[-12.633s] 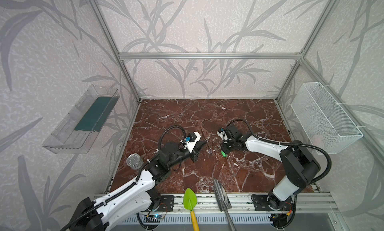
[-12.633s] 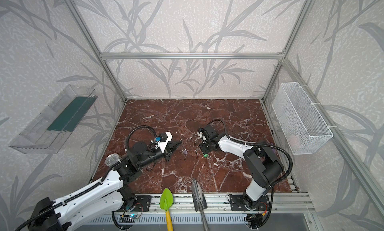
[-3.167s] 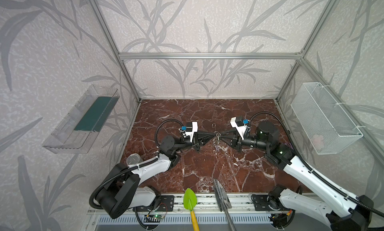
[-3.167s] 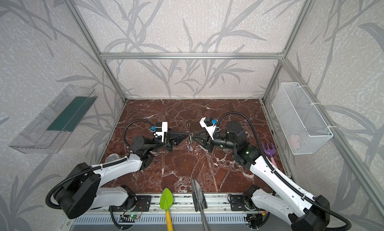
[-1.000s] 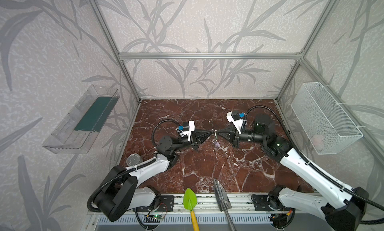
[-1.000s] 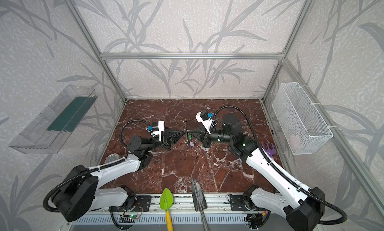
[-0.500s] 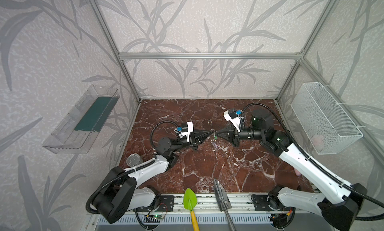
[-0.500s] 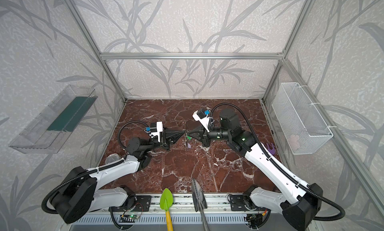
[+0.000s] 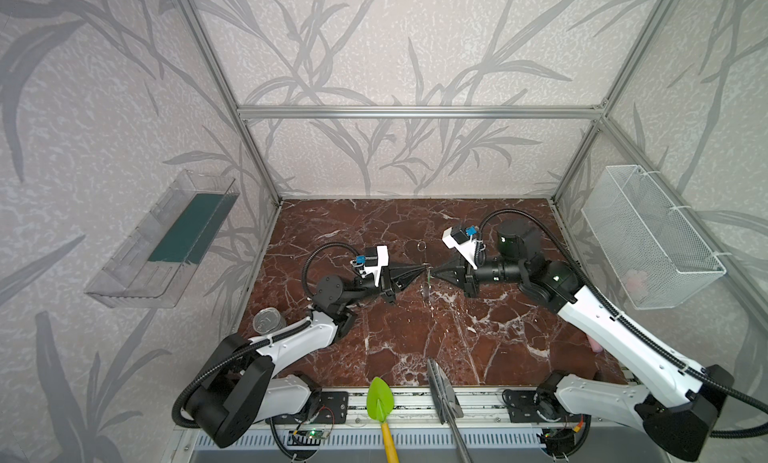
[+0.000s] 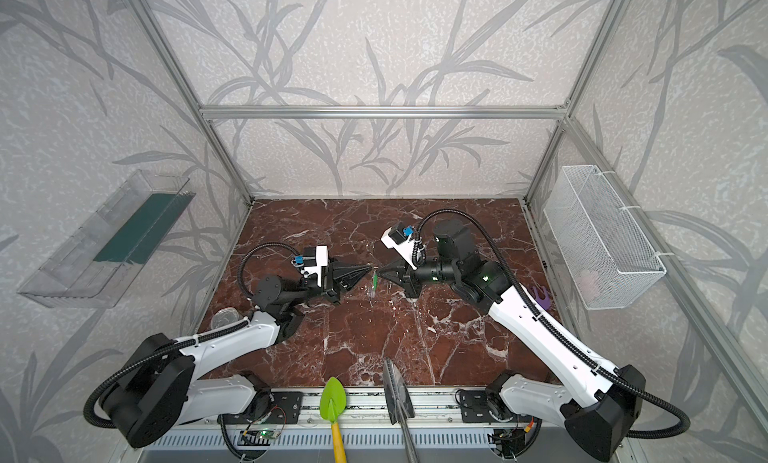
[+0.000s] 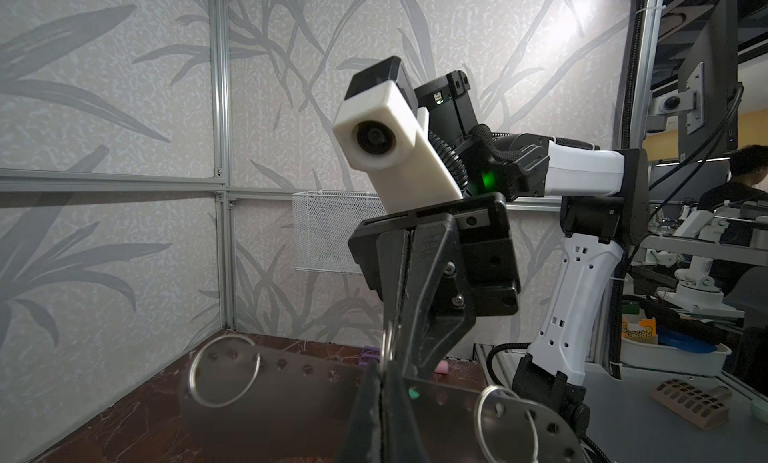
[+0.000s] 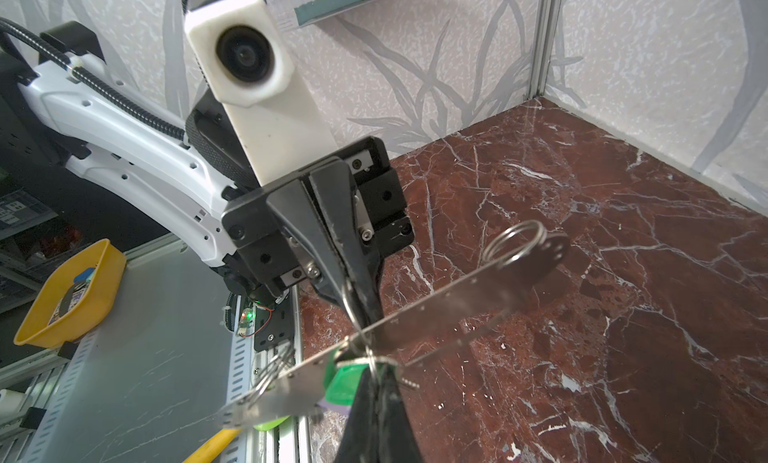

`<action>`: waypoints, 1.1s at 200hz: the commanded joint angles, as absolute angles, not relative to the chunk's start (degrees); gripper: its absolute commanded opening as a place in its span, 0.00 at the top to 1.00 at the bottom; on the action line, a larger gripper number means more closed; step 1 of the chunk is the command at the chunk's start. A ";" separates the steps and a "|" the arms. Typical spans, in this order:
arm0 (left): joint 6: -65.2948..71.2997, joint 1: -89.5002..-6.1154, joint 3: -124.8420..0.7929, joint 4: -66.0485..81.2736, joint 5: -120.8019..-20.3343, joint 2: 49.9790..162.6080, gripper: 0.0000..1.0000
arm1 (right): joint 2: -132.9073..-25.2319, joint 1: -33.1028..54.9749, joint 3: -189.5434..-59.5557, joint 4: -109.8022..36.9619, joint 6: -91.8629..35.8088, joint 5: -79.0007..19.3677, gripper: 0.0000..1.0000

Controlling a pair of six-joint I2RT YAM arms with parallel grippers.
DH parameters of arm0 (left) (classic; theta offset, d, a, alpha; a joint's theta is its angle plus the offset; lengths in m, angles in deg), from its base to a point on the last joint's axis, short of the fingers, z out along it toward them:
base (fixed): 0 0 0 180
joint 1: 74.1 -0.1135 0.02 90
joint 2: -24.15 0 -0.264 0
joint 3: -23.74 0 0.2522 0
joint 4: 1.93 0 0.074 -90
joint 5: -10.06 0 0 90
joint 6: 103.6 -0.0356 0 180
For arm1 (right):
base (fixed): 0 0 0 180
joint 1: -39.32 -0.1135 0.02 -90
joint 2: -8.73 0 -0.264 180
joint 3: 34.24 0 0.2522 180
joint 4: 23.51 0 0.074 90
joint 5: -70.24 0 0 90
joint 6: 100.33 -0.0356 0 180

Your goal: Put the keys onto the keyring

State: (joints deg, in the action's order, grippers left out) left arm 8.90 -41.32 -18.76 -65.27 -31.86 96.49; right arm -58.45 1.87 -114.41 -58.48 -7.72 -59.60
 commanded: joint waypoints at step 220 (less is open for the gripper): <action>9.76 -40.21 -18.68 -69.11 -31.12 94.33 1.00 | -46.89 -1.29 -105.90 -49.34 -6.67 -45.97 0.78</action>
